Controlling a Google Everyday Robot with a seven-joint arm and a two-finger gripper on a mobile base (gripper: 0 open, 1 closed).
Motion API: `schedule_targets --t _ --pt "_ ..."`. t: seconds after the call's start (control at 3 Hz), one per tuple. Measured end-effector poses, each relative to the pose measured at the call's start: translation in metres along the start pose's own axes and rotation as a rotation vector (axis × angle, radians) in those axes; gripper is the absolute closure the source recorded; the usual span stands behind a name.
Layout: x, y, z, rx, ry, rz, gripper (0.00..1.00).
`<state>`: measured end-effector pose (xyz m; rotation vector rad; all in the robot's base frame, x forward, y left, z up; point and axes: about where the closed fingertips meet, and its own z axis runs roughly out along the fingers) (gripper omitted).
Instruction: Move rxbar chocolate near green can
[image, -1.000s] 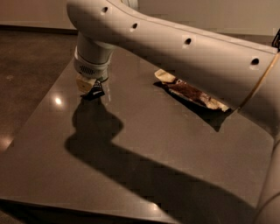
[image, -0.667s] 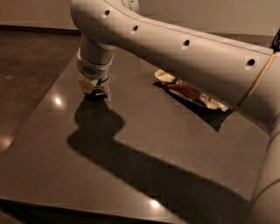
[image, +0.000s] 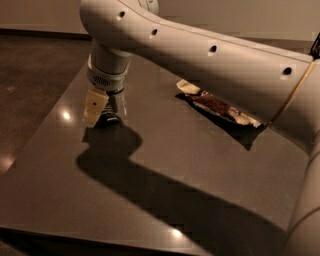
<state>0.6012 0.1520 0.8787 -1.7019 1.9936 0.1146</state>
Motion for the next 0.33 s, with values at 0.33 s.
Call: schedule_targets --t 0.33 --pt "0.0000 0.0000 0.0000 0.000 0.000 0.000 0.00"
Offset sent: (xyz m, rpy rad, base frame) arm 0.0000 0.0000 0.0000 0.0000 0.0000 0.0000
